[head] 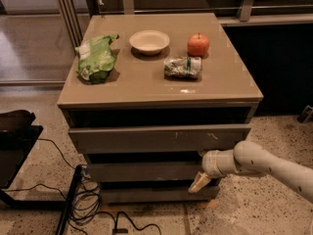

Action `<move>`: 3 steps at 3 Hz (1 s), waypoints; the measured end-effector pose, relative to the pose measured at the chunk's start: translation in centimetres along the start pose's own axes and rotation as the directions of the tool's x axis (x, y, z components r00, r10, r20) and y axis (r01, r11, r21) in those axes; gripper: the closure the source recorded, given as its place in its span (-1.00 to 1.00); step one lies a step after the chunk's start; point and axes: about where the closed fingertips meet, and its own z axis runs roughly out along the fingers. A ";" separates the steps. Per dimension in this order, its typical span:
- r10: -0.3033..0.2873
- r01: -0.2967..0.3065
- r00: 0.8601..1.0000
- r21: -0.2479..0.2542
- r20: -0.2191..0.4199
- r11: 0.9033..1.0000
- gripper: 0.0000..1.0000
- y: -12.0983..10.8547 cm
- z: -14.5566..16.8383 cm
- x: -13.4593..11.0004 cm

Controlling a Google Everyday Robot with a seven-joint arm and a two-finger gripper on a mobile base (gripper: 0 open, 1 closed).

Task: Open middle drawer

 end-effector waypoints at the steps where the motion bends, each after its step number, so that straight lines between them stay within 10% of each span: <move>1: 0.028 -0.028 1.000 -0.022 -0.010 0.999 -1.00 0.0 1.3 1.6; 3: 0.056 -0.058 0.997 -0.033 -0.054 0.998 -1.00 1.3 2.5 3.7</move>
Offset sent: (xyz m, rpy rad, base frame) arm -0.0050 -0.0179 -0.0545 -0.0368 0.0861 -0.0412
